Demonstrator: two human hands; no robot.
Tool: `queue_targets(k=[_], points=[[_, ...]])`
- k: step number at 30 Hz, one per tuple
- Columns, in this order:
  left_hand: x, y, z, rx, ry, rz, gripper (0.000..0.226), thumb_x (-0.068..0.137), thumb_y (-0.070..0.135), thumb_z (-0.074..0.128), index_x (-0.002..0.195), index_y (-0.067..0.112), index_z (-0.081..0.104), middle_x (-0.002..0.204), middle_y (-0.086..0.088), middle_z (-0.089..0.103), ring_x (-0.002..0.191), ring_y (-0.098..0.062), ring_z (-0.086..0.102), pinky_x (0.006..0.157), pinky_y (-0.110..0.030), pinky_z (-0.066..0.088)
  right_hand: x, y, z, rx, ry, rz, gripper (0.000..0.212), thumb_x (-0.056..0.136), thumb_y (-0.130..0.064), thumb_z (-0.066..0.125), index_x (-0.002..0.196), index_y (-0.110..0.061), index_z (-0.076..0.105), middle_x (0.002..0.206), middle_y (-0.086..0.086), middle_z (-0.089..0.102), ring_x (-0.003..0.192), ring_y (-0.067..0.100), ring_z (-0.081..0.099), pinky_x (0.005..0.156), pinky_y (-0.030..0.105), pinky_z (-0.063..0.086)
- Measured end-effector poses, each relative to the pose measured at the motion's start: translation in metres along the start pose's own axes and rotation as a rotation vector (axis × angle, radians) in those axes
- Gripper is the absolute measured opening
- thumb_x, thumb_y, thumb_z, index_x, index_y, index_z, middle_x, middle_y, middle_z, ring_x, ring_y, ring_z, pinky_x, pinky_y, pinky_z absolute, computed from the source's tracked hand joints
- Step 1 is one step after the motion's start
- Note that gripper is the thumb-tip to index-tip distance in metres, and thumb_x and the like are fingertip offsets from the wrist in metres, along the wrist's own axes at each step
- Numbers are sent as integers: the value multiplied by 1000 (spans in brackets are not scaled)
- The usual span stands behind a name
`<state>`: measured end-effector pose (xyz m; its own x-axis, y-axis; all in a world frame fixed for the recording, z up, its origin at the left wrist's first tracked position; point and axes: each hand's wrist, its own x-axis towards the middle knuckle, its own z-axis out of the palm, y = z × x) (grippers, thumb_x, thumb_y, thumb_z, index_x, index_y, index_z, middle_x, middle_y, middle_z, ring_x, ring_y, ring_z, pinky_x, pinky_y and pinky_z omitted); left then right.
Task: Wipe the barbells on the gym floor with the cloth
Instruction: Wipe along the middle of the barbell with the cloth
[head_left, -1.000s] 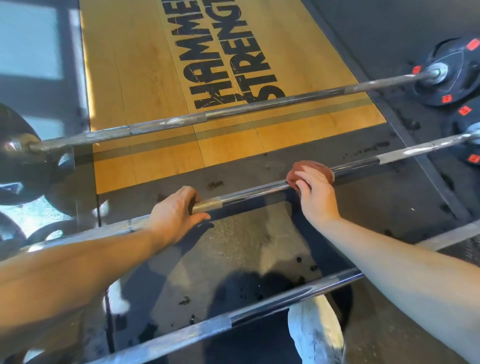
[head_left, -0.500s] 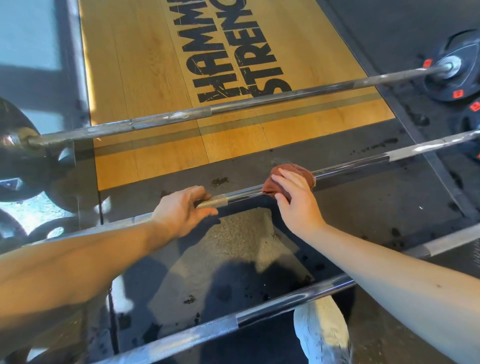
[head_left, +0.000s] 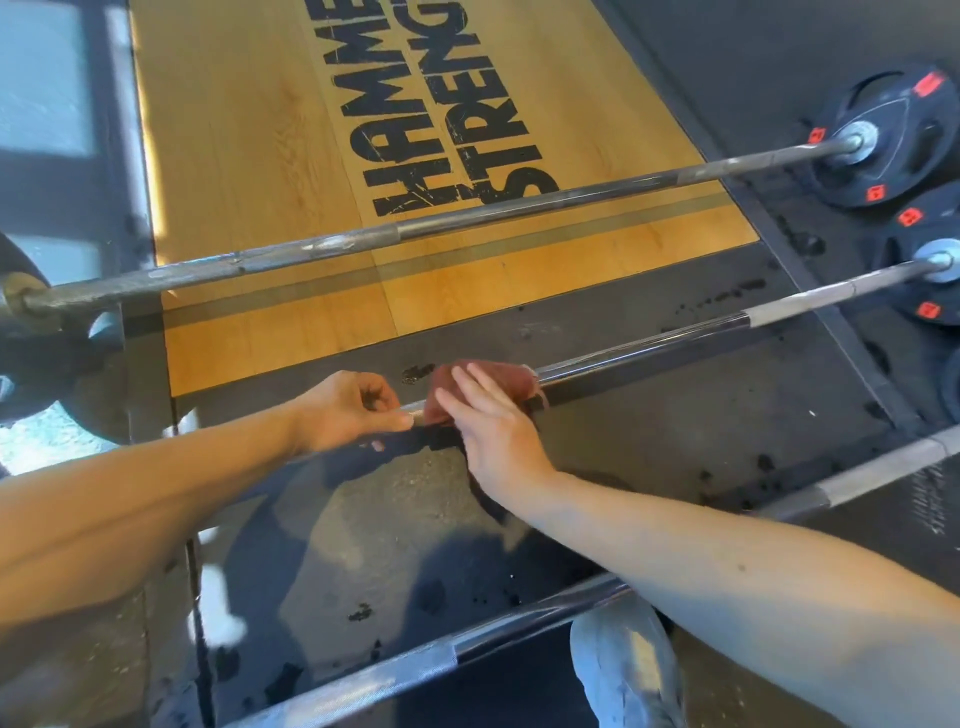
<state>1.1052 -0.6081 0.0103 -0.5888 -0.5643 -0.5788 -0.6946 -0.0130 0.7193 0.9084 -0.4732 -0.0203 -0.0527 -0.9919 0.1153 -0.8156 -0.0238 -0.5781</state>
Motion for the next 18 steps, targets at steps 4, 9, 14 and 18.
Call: queue_targets(k=[4,9,14,18], points=[[-6,1,8,261,248,201,34,77,45,84,101,28,65,95,9,65,86,-10,62,79,-31,53,1,28,-21,67,-54,-132,42,95,7,62,134,-7,66,151,15,52,146,30,43,121,38,32],[4,9,28,425,310,512,33,78,20,86,105,18,69,108,5,62,100,-16,57,93,-39,52,-12,139,-118,-68,132,247,44,96,13,53,137,-1,62,154,19,46,147,33,39,126,32,18],[17,14,40,534,334,616,30,74,8,80,99,18,66,104,2,61,92,-22,53,83,-44,52,1,143,-126,-99,294,561,42,101,5,46,139,-5,61,158,11,44,153,23,28,123,20,10],[23,20,45,597,333,655,30,73,15,68,103,19,65,109,2,60,92,-24,50,81,-46,49,-7,70,-61,31,183,294,44,100,7,49,140,-7,61,159,7,42,153,20,26,125,23,15]])
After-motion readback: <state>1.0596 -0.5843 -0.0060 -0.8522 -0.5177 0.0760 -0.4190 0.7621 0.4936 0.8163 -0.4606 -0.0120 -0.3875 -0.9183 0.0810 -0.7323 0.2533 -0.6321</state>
